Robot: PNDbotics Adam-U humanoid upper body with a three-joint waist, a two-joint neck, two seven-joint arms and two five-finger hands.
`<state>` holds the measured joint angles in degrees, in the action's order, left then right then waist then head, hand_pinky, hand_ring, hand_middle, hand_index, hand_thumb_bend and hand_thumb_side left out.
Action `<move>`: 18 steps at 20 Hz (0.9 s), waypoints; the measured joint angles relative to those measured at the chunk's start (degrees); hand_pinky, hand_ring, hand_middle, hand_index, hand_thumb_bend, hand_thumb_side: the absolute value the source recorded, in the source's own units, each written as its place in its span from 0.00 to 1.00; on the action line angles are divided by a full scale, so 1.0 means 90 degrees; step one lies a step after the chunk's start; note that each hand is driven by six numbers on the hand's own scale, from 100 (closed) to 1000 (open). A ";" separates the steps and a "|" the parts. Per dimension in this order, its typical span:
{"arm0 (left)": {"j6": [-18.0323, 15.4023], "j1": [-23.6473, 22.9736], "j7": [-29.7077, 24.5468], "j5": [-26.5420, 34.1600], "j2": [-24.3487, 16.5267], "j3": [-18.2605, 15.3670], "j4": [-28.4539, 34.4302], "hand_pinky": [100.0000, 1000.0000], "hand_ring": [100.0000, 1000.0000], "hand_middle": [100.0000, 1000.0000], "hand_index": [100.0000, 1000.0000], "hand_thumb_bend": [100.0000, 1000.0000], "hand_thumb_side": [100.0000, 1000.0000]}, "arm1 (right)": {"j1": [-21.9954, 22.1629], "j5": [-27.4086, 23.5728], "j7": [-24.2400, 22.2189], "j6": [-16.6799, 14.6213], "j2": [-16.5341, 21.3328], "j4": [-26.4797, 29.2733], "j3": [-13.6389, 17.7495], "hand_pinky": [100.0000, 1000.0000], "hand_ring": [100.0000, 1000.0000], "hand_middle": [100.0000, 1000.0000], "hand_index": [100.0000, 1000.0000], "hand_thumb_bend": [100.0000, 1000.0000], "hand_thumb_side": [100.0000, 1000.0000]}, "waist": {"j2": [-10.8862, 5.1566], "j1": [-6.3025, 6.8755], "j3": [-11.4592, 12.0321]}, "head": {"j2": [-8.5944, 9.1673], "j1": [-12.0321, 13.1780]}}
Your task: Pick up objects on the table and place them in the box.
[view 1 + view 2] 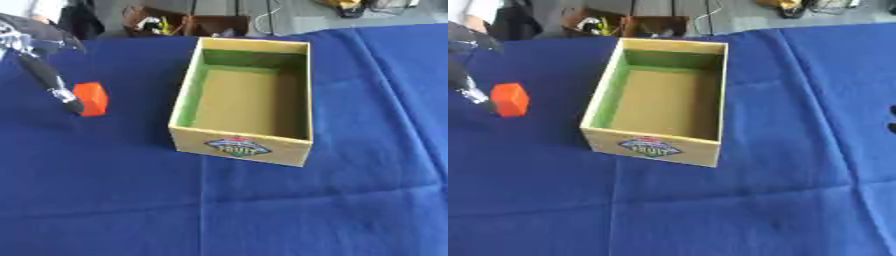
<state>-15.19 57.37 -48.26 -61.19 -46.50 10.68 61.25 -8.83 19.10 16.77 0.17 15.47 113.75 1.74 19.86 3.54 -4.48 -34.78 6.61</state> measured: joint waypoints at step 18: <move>-0.0016 0.0020 0.0016 0.0382 0.0251 0.0038 -0.0745 0.71 0.81 0.97 1.00 0.63 0.52 | -0.0027 0.0048 0.0011 0.0072 -0.0078 0.0000 -0.0025 0.73 0.80 0.78 0.87 0.00 1.00 | 0.0173 0.0010 -0.0132 | 0.0138 0.0068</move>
<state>-15.34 57.56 -48.11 -57.75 -44.24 11.02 54.54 -9.07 19.54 16.87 0.81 14.77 113.75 1.51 21.41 3.62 -5.67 -33.54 7.22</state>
